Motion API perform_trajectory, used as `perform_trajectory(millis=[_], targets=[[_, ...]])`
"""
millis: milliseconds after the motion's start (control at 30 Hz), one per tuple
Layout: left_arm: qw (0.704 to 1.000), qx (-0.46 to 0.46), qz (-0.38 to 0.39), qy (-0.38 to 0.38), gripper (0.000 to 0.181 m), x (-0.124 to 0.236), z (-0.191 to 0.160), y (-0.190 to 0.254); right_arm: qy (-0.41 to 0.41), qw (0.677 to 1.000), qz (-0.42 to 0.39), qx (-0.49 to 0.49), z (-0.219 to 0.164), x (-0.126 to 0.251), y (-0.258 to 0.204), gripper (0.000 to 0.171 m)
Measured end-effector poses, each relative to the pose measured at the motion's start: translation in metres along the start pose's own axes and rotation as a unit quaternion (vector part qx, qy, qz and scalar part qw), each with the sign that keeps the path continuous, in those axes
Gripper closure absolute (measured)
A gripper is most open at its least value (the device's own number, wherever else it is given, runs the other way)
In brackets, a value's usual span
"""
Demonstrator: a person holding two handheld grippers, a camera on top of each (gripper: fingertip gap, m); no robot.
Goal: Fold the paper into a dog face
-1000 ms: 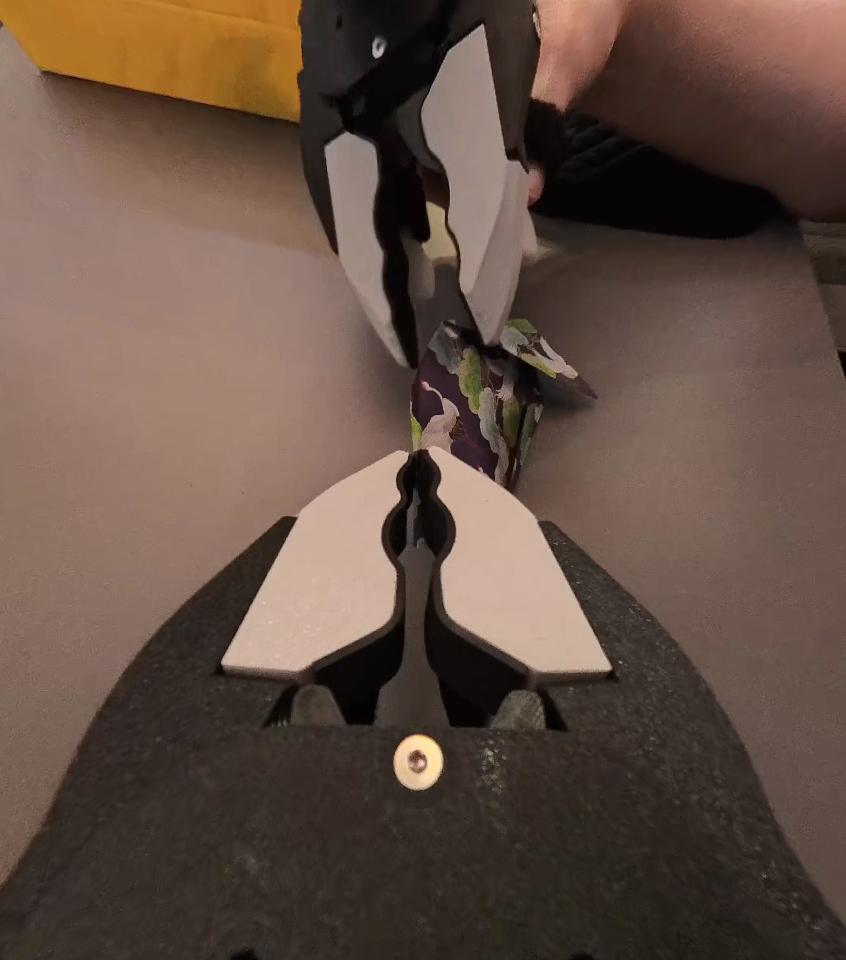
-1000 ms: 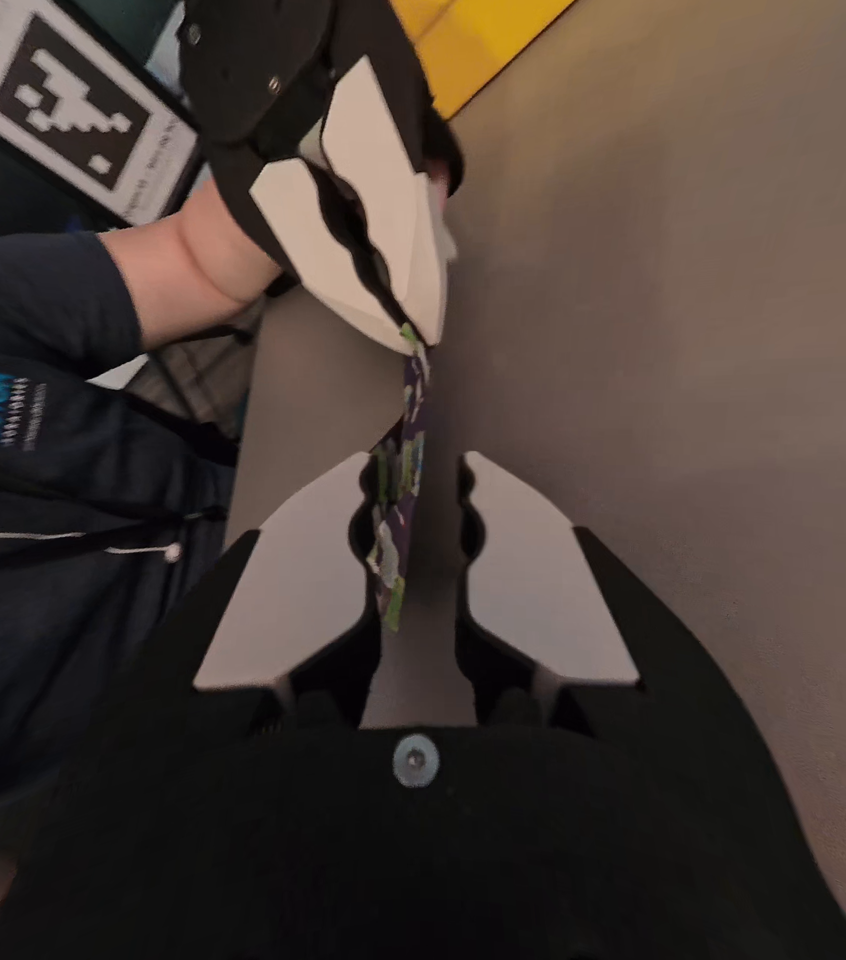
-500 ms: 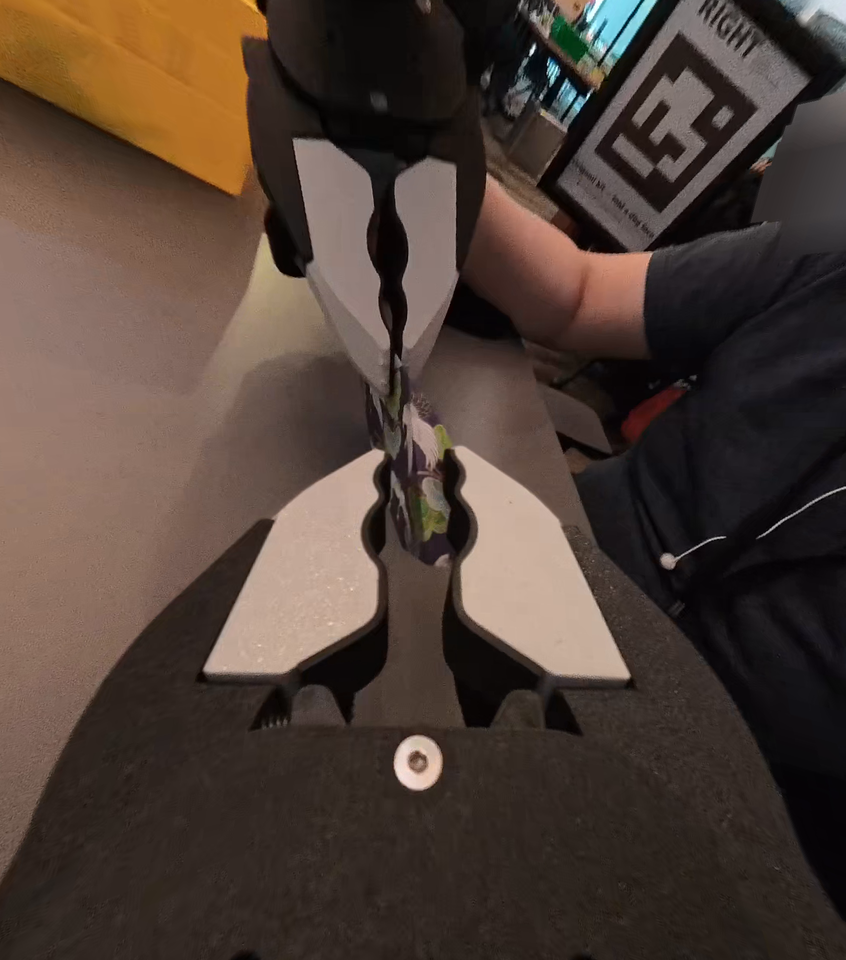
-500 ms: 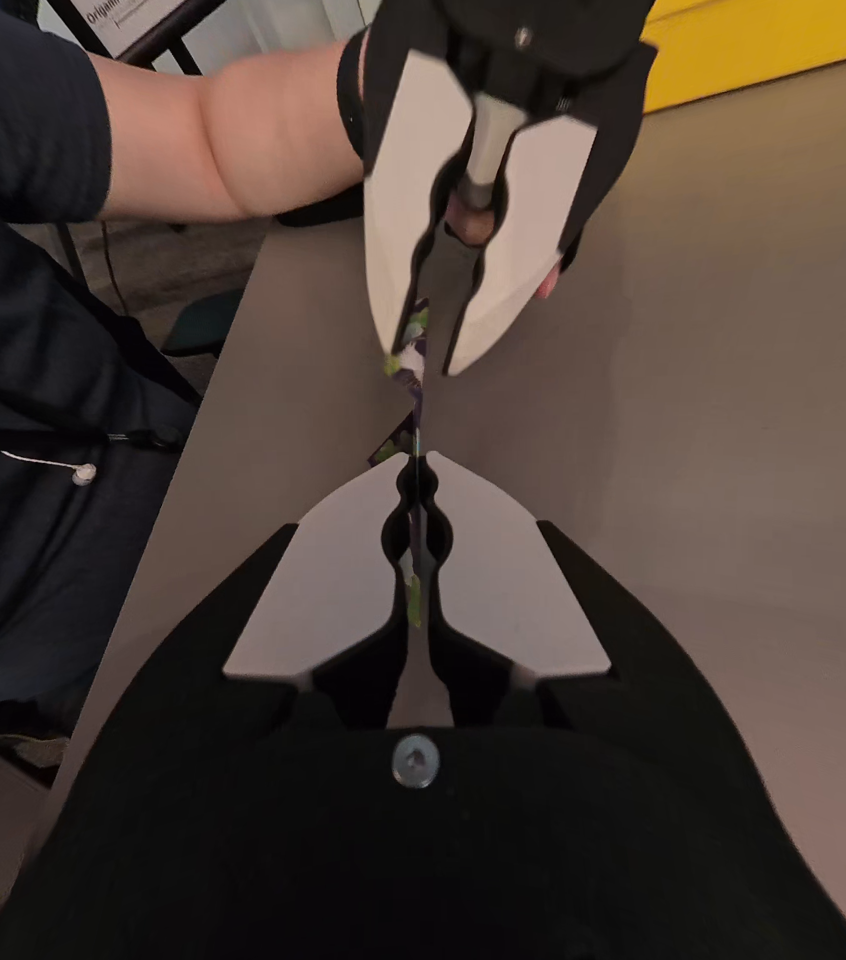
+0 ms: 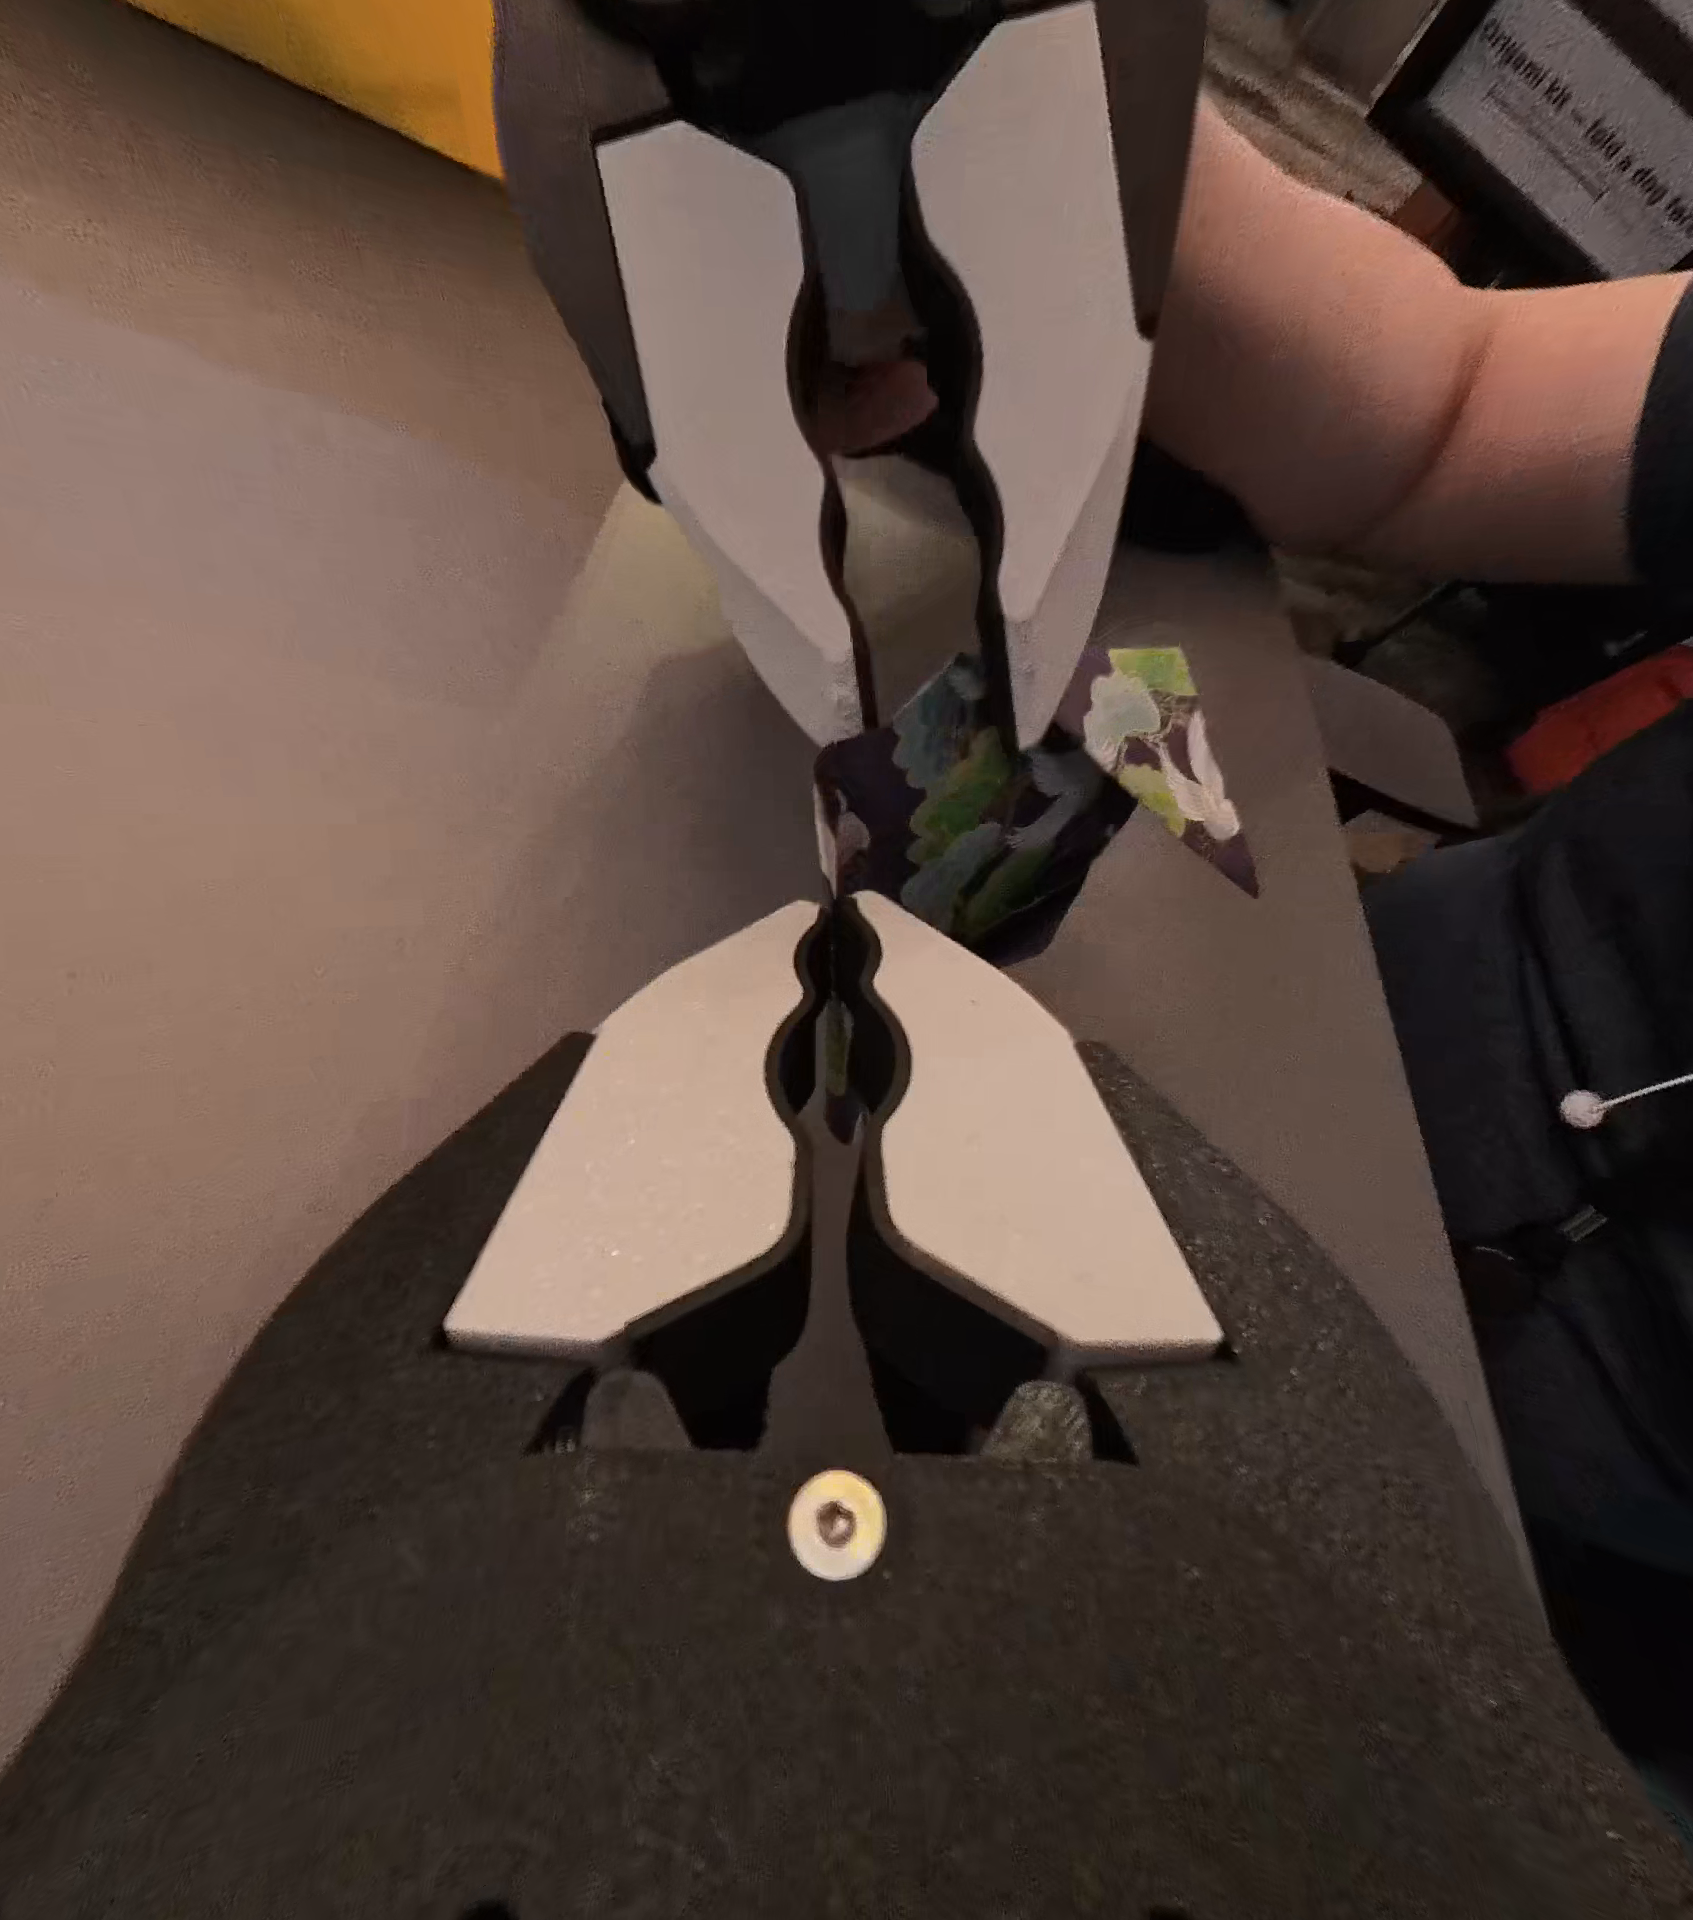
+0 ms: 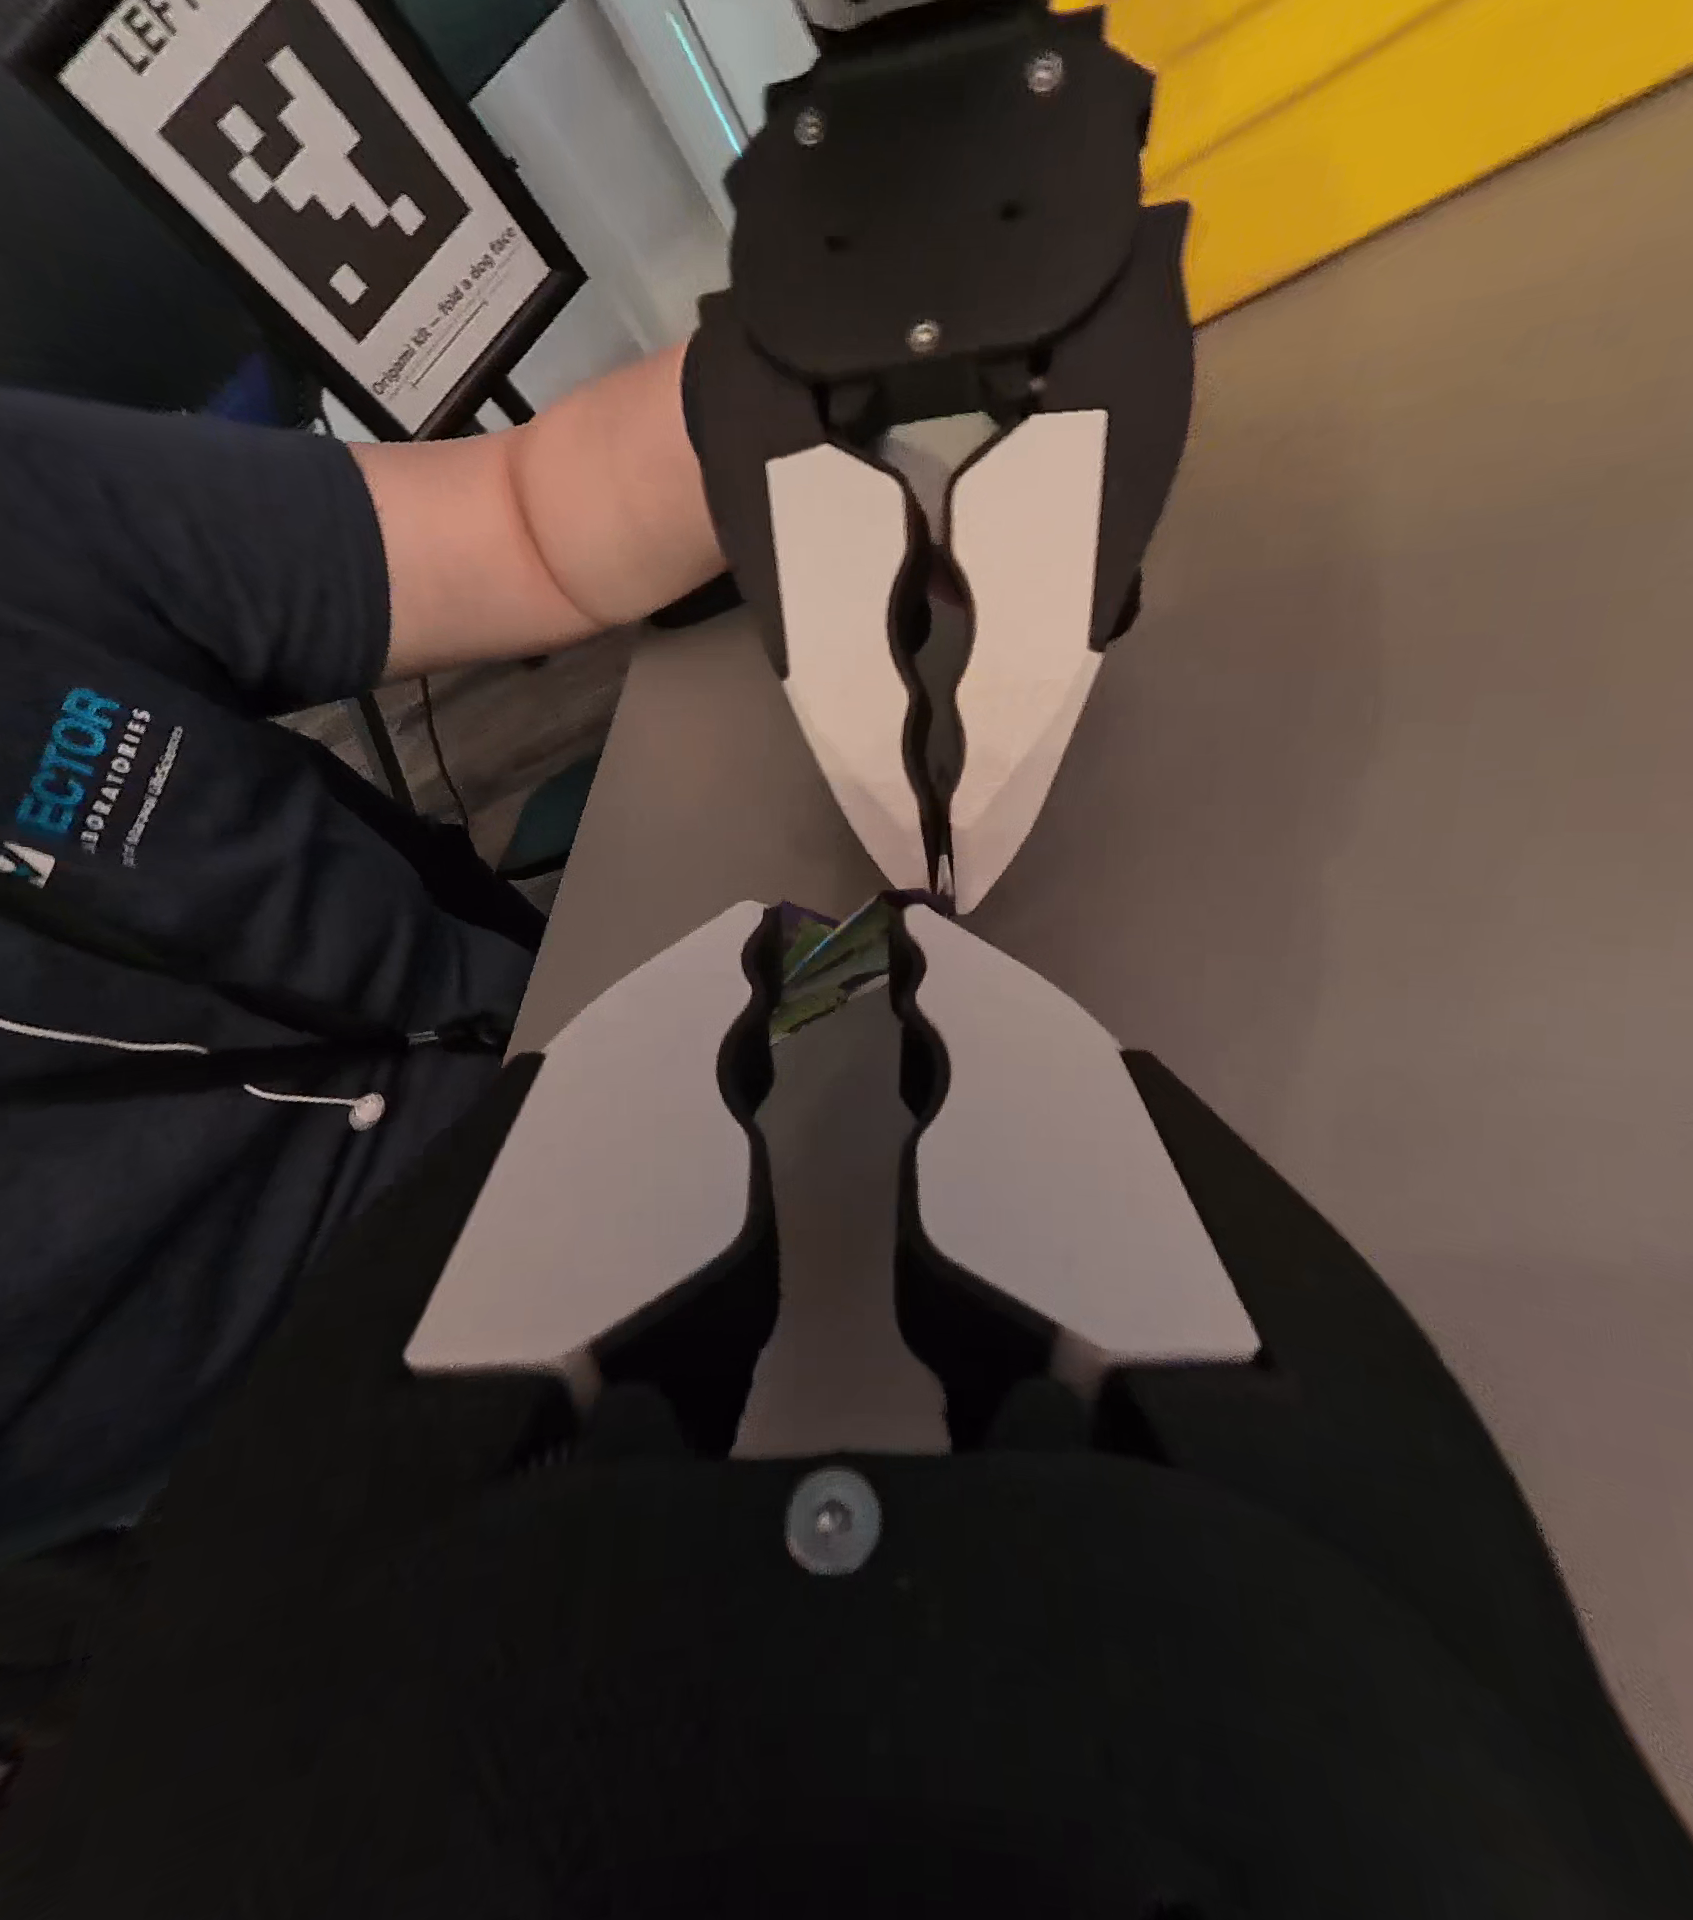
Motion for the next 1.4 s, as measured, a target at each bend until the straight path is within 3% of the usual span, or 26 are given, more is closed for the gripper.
perform_trajectory(millis=[133, 300, 400, 533, 700, 1000, 1033, 1100, 1167, 1400], targets=[[1.000, 0.003, -0.008, -0.005, 0.181, 0.000, -0.001, 0.001, -0.012, 0.999, -0.027, -0.039, -0.004, 0.016, 0.006, 0.144], [1.000, -0.002, -0.010, -0.006, 0.181, -0.003, 0.001, 0.004, 0.064, 0.996, -0.012, -0.065, 0.004, 0.020, 0.011, 0.140], [1.000, -0.005, -0.003, -0.008, 0.181, -0.006, 0.003, 0.006, -0.009, 0.998, -0.022, -0.053, 0.000, 0.002, 0.007, 0.139], [1.000, -0.005, -0.010, 0.004, 0.181, -0.004, 0.006, 0.009, -0.031, 0.997, -0.011, -0.073, -0.004, -0.006, 0.009, 0.170], [0.999, 0.010, -0.036, -0.012, 0.176, 0.001, -0.001, 0.009, -0.026, 0.997, 0.005, -0.066, -0.003, -0.003, 0.005, 0.169], [0.999, 0.025, -0.036, 0.027, 0.180, 0.005, 0.004, 0.004, 0.017, 0.999, 0.001, -0.032, 0.000, 0.010, 0.004, 0.169], [0.999, 0.023, -0.037, 0.028, 0.180, 0.006, 0.005, 0.005, 0.021, 0.999, 0.004, -0.032, 0.000, 0.011, 0.005, 0.169], [1.000, 0.010, -0.015, 0.023, 0.181, 0.010, 0.004, 0.005, 0.034, 0.999, -0.002, -0.031, 0.002, 0.015, 0.007, 0.145], [1.000, 0.003, 0.002, 0.030, 0.181, 0.017, 0.005, 0.005, 0.066, 0.998, -0.001, -0.008, 0.006, 0.024, 0.005, 0.133], [0.994, -0.049, 0.027, 0.092, 0.181, 0.047, 0.016, 0.011, 0.182, 0.975, -0.037, 0.121, 0.016, 0.064, -0.006, 0.131]])
Point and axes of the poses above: each gripper's, where its closed fingertips meet, x back along the fingers, z out of its top, y = z × x across the jaws, the point moved 8 cm from there along x, back along the fingers, and after that the axes turned 3 degrees about z, right-handed, at the moved point
